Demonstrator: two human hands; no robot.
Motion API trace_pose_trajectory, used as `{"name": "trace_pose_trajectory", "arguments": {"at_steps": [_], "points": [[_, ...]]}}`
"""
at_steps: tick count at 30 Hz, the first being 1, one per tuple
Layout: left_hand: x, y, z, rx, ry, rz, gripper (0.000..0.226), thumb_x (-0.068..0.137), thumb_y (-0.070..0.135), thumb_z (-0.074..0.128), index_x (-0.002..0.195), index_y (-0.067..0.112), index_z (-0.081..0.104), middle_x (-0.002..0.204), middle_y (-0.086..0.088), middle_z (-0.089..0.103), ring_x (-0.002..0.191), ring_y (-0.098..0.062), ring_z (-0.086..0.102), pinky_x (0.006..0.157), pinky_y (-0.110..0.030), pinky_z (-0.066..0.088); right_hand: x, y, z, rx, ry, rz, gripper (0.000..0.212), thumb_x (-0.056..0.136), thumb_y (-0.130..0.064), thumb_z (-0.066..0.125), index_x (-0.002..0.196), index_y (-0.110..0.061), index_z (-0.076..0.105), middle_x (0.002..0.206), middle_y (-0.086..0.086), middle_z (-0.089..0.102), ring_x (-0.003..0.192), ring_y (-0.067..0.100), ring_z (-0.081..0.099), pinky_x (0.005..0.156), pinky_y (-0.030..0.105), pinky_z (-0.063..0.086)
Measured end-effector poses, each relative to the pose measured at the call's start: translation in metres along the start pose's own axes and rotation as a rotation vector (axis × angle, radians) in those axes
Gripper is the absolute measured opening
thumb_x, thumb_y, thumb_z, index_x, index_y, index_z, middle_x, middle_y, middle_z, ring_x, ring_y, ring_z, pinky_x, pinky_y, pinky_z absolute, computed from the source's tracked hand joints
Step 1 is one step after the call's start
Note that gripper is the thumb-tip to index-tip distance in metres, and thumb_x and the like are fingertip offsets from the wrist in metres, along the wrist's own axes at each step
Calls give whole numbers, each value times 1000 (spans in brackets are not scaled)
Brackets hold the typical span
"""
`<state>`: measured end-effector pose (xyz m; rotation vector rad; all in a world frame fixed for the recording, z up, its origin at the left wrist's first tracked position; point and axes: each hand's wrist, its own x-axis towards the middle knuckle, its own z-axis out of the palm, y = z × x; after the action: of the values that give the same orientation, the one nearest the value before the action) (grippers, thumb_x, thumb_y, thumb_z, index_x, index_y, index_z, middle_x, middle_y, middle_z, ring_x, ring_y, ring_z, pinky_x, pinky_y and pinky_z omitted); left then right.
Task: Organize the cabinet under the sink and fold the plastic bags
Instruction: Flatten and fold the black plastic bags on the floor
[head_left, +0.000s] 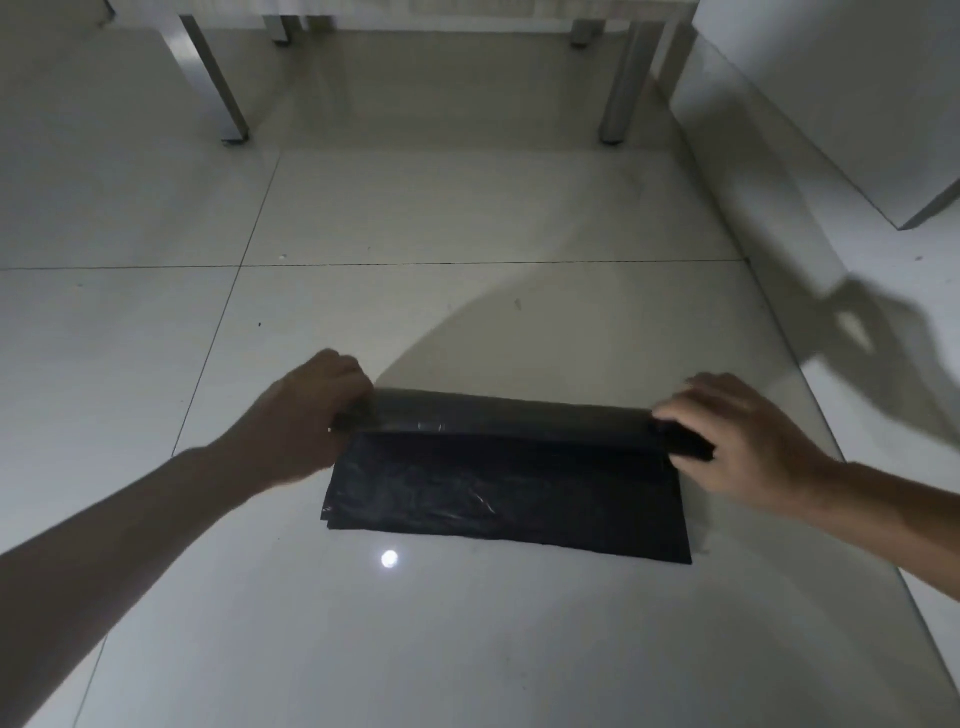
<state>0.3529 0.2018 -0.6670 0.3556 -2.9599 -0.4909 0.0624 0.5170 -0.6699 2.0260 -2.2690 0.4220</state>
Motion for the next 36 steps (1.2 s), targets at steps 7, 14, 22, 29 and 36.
{"name": "trace_pose_trajectory", "arguments": {"at_steps": [7, 14, 22, 29, 36], "points": [[-28, -9, 32, 230, -258, 63, 43, 42, 23, 85, 78, 23, 62, 105, -2, 60, 98, -28, 55, 81, -34, 49, -45, -20, 25, 2, -219, -172, 44, 73, -30, 80, 112, -15, 67, 109, 4, 59, 101, 21, 59, 90, 32, 47], [-16, 22, 21, 193, 17, -77, 52, 82, 64, 40, 60, 19, 52, 72, 6, 48, 74, -17, 42, 72, -33, 40, -37, -37, 19, 3, -337, -55, 58, 67, -40, 65, 120, -16, 61, 128, 4, 52, 126, 22, 47, 110, 45, 30], [25, 68, 70, 359, -148, 35, 60, 93, 37, 23, 142, 7, 39, 154, -13, 31, 143, -32, 27, 114, -55, 26, 29, -104, 68, 32, -245, 339, 57, 97, -35, 35, 148, -11, 31, 158, 12, 25, 147, 29, 20, 119, 53, 17], [0, 66, 107, 394, -215, -79, 71, 97, 57, 14, 151, 12, 26, 158, -13, 18, 147, -29, 18, 116, -54, 19, 30, -124, 99, -81, -320, 375, 70, 96, -54, 22, 150, -12, 31, 159, 13, 26, 146, 33, 23, 116, 57, 19], [-16, 44, 103, 364, -172, -212, 81, 90, 68, 3, 153, 19, 19, 160, -6, 15, 148, -24, 13, 118, -50, 10, 13, -100, 92, -155, -347, 406, 79, 96, -64, 17, 151, -9, 27, 158, 15, 27, 145, 34, 25, 116, 59, 16]]}}
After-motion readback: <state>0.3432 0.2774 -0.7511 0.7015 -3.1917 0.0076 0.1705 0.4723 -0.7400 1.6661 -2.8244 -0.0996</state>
